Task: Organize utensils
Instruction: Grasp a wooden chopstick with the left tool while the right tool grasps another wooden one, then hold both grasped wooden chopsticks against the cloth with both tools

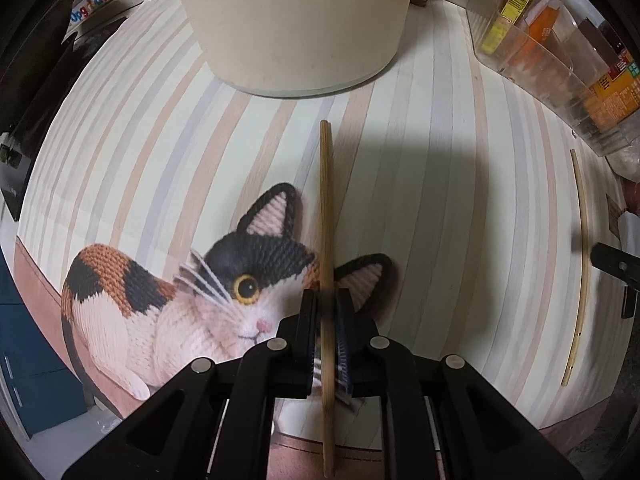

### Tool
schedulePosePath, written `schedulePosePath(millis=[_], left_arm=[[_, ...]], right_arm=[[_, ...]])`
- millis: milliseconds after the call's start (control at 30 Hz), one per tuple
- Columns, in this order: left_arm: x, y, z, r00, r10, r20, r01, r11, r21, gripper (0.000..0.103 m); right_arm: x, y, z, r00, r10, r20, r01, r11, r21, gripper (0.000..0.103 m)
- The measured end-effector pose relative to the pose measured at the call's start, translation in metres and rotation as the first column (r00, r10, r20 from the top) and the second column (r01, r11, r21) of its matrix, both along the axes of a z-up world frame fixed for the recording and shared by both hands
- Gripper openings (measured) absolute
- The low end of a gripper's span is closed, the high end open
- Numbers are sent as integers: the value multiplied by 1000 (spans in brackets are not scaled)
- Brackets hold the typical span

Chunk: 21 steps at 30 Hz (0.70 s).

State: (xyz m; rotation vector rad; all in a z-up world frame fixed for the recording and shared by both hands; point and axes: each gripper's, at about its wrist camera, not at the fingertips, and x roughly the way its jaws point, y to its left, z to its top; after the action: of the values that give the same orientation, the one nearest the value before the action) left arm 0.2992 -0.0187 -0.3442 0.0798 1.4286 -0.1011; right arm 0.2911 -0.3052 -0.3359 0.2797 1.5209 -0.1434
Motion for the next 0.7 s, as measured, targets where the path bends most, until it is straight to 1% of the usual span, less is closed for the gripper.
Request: schedulePosePath(millis=[33, 67, 100, 133, 167, 233, 300, 367, 433, 500, 700], left_arm=[[3, -5, 1, 1000, -1, -4, 1, 1000, 9, 10], [5, -5, 0, 1000, -7, -5, 7, 1000, 10, 10], [8, -6, 2, 1000, -12, -5, 12, 1000, 11, 10], [10, -5, 4, 1000, -14, -7, 14, 1000, 10, 10], [11, -4, 3, 1000, -14, -9, 14, 1000, 8, 10], [11, 1, 2, 1000, -16, -10, 16, 1000, 3, 10], [14, -11, -1, 1000, -16, -11, 16, 1000, 1, 10], [10, -12, 3, 1000, -16, -12, 16, 1000, 0, 10], [9, -11, 4, 1000, -15, -13, 15, 1000, -2, 10], [9, -11, 4, 1000, -16, -10, 16, 1000, -4, 10], [11, -12, 4, 1000, -23, -10, 23, 1000, -3, 10]], right_arm=[[3, 1, -6, 1000, 1, -14, -1, 1000, -15, 55], [8, 3, -13, 999, 6, -32, -6, 1000, -25, 47], [7, 5, -22, 998, 5, -55, -7, 999, -37, 28], [6, 7, -22, 999, -1, -44, -2, 998, -62, 12], [5, 10, -22, 999, 8, -39, -9, 999, -43, 7], [1, 17, -23, 999, 11, -43, -12, 1000, -21, 7], [-2, 34, -22, 997, 47, -56, -46, 999, 25, 7], [-6, 54, -20, 992, 103, -74, -100, 994, 41, 7], [-9, 68, -18, 987, 137, -82, -135, 990, 29, 7], [-12, 75, -16, 983, 160, -91, -161, 987, -4, 7], [-6, 83, -16, 976, 184, -118, -186, 983, -6, 7]])
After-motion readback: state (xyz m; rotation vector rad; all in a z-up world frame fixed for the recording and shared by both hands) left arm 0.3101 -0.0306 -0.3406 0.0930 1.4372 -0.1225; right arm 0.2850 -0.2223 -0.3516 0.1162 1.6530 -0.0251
